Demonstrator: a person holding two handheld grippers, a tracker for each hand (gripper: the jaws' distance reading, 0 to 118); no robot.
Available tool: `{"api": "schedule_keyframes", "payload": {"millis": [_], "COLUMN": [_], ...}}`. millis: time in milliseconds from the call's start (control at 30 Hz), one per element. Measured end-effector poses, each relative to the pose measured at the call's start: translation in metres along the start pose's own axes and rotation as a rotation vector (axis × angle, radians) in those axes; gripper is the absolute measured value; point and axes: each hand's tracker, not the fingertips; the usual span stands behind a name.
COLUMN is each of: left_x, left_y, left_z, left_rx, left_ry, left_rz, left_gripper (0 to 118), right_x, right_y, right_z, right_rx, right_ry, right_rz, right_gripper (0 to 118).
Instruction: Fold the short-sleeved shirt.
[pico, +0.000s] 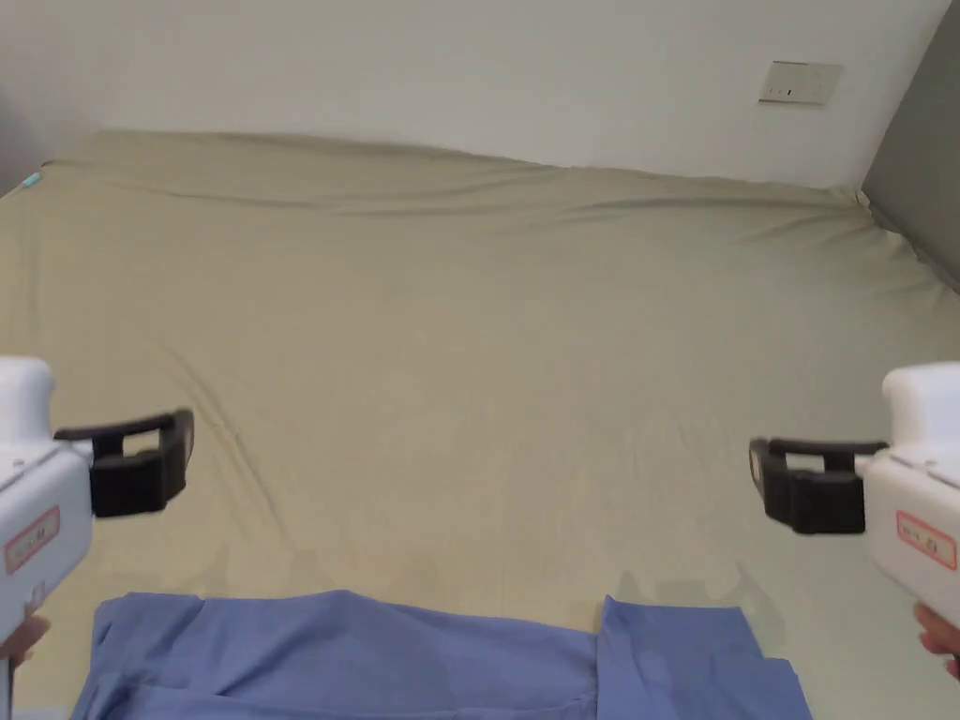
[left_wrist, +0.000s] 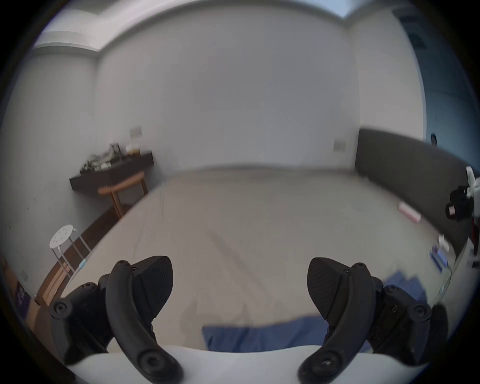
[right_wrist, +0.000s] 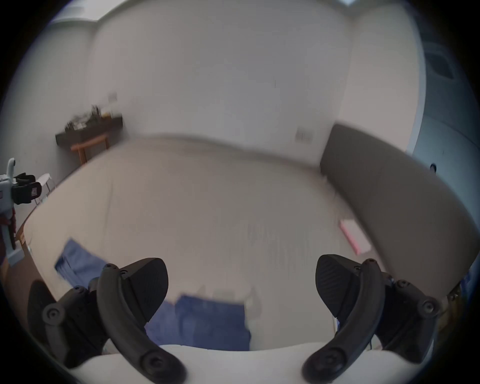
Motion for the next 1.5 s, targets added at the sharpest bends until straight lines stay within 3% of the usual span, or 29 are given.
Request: {"api": "schedule_keyframes", "payload": {"millis": [167,300,333,367,400,467,500,533,633,867,1133,1367,1433,1467,1500], "left_x": [0.045,0.078,0.085,0.094,0.102,0.117,0.122,0.126,0.133,0.127,0.122,0.076,0.048,0.029,0.010], "left_y": [0.035,0.041,0.038,0.036,0.034,0.030,0.029,0.027,0.025,0.043,0.023,-0.036,-0.061,-0.074,-0.085], "left_z": [0.034,0.053,0.052,0.055,0.057,0.060,0.062,0.063,0.069,0.057,0.042,-0.013,-0.030,-0.042,-0.052], "left_rx": [0.180,0.258,0.279,0.301,0.309,0.331,0.338,0.357,0.413,0.326,0.283,0.002,-0.102,-0.185,-0.277], "left_ry": [-0.002,-0.034,-0.030,-0.013,-0.002,-0.006,-0.011,-0.015,-0.008,-0.041,-0.021,-0.146,-0.187,-0.232,-0.279], "left_rz": [-0.035,-0.082,-0.104,-0.136,-0.160,-0.200,-0.213,-0.218,-0.177,-0.125,-0.162,-0.154,-0.099,-0.045,0.009], "left_gripper": [105,102,98,89,71,33,12,5,1,1,1,4,23,46,85], "right_x": [-0.046,-0.076,-0.083,-0.098,-0.105,-0.112,-0.110,-0.114,-0.125,-0.119,-0.119,-0.109,-0.109,-0.108,-0.107], "right_y": [0.034,0.044,0.043,0.046,0.045,0.042,0.039,0.038,0.037,0.037,0.030,0.008,0.005,0.003,0.001], "right_z": [0.040,0.053,0.056,0.063,0.066,0.065,0.062,0.060,0.061,0.055,0.044,0.023,0.018,0.014,0.010], "right_rx": [0.219,0.303,0.329,0.346,0.348,0.361,0.378,0.379,0.373,0.352,0.326,0.231,0.205,0.191,0.178], "right_ry": [-0.022,0.017,0.036,0.050,0.058,0.058,0.037,0.024,0.026,-0.011,-0.033,-0.023,-0.022,-0.023,-0.023], "right_rz": [0.019,0.035,0.032,0.016,0.008,0.010,0.025,0.059,0.088,0.082,0.095,0.107,0.109,0.111,0.113], "right_gripper": [114,104,95,80,50,6,0,0,0,0,0,0,0,0,0]}}
